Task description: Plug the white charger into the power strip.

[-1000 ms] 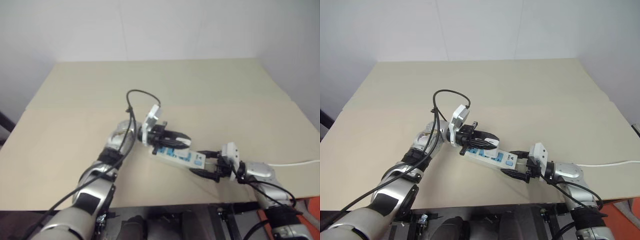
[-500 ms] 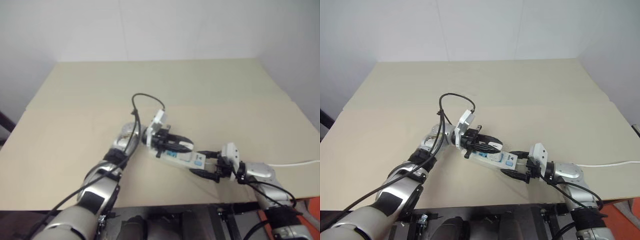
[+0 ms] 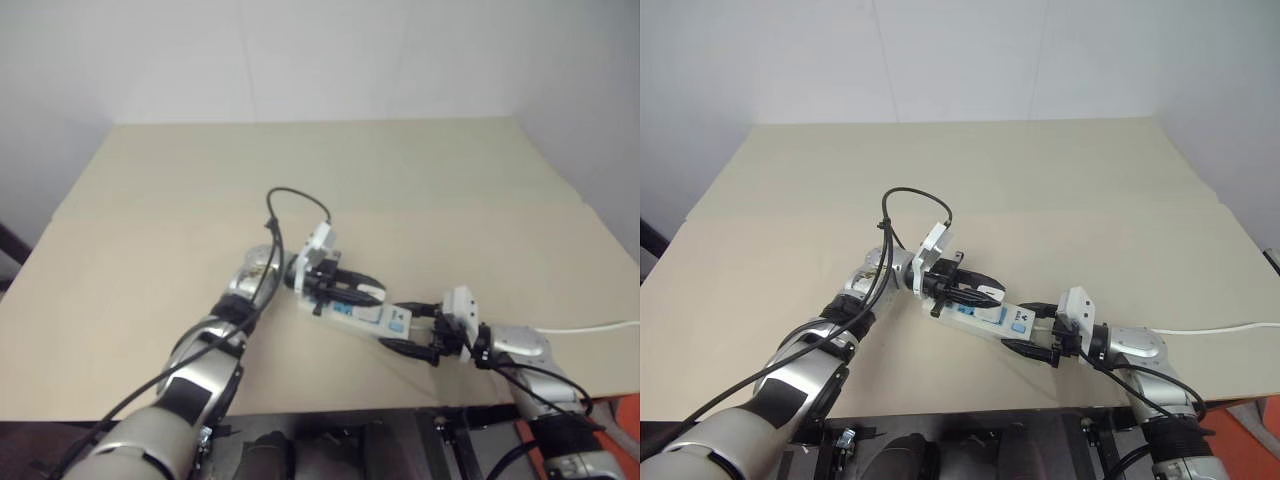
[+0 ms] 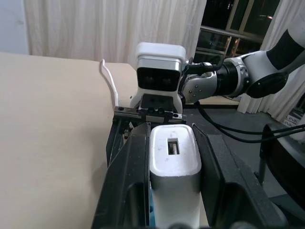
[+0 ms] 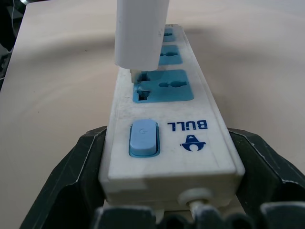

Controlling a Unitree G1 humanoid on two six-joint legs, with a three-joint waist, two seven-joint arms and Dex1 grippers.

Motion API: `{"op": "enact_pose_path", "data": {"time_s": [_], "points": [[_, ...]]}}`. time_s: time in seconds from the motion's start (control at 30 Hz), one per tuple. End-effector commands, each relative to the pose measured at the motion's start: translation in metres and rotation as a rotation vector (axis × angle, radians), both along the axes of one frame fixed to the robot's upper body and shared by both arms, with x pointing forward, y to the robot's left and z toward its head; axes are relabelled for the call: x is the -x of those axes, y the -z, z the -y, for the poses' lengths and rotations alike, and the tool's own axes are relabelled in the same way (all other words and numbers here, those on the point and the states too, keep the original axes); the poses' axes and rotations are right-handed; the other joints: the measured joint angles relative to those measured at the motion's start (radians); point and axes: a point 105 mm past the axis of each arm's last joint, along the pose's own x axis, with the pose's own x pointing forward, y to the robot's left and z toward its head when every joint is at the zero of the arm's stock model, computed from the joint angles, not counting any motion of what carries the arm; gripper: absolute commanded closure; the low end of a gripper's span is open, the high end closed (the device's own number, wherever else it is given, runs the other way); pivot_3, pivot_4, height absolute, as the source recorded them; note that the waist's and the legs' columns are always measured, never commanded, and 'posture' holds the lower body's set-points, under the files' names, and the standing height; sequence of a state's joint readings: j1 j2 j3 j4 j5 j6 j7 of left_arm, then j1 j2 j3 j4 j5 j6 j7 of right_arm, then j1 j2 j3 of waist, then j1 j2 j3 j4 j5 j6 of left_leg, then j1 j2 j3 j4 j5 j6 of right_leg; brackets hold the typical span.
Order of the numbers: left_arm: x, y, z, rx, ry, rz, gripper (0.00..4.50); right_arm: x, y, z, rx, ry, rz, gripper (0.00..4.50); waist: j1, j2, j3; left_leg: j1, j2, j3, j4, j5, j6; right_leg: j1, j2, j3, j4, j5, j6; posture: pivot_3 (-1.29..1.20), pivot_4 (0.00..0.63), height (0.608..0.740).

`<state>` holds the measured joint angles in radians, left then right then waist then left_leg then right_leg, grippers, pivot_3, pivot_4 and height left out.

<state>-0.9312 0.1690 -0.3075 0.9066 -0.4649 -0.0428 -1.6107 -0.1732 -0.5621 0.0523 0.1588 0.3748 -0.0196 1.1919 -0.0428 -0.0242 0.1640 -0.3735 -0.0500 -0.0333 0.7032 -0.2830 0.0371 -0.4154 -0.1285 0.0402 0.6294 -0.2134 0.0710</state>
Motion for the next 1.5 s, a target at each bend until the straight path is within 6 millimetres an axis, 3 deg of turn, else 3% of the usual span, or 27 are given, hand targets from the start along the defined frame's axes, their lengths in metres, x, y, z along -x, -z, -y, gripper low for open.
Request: {"op": "enact_pose_path", "data": {"time_s": [0.03, 0.57, 1.03, 1.3, 1.5], "points": [[-0.001, -0.006, 0.003, 0.007, 0.007, 0.025, 3.47, 0.012, 0.019, -0.008, 0.042, -0.046, -0.071, 1.08, 0.000, 0.000, 0.000, 0.000, 0.000, 0.000, 0.000, 0.000, 0.000, 0.000, 0.000, 0.000, 0.000, 0.000, 0.000, 0.00, 0.150, 0.740], [0.000, -0.002, 0.008, 0.034, 0.009, -0.007, 3.47, 0.013, 0.020, -0.010, 0.041, -0.041, -0.071, 1.08, 0.000, 0.000, 0.000, 0.004, 0.001, -0.001, -0.002, 0.000, 0.001, 0.006, 0.000, -0.001, -0.003, 0.000, 0.000, 0.00, 0.150, 0.740], [0.007, 0.023, 0.005, -0.097, 0.044, 0.059, 3.47, 0.014, 0.018, -0.009, 0.044, -0.041, -0.070, 1.08, 0.001, 0.000, 0.000, 0.006, 0.001, -0.001, -0.004, -0.001, 0.001, 0.008, 0.000, -0.001, -0.006, 0.000, 0.000, 0.00, 0.150, 0.740], [0.005, 0.026, 0.003, -0.114, 0.036, 0.051, 3.47, 0.014, 0.018, -0.009, 0.051, -0.043, -0.071, 1.08, 0.001, 0.000, 0.000, 0.006, 0.001, -0.001, -0.004, -0.001, 0.001, 0.009, 0.001, -0.002, -0.006, 0.000, 0.000, 0.00, 0.150, 0.740], [0.008, 0.047, -0.006, -0.186, 0.027, 0.020, 3.47, 0.014, 0.018, -0.009, 0.051, -0.041, -0.067, 1.08, 0.001, -0.001, 0.000, 0.008, 0.001, -0.001, -0.004, -0.001, 0.001, 0.011, 0.001, -0.002, -0.006, 0.000, 0.001, 0.00, 0.150, 0.740]]}}
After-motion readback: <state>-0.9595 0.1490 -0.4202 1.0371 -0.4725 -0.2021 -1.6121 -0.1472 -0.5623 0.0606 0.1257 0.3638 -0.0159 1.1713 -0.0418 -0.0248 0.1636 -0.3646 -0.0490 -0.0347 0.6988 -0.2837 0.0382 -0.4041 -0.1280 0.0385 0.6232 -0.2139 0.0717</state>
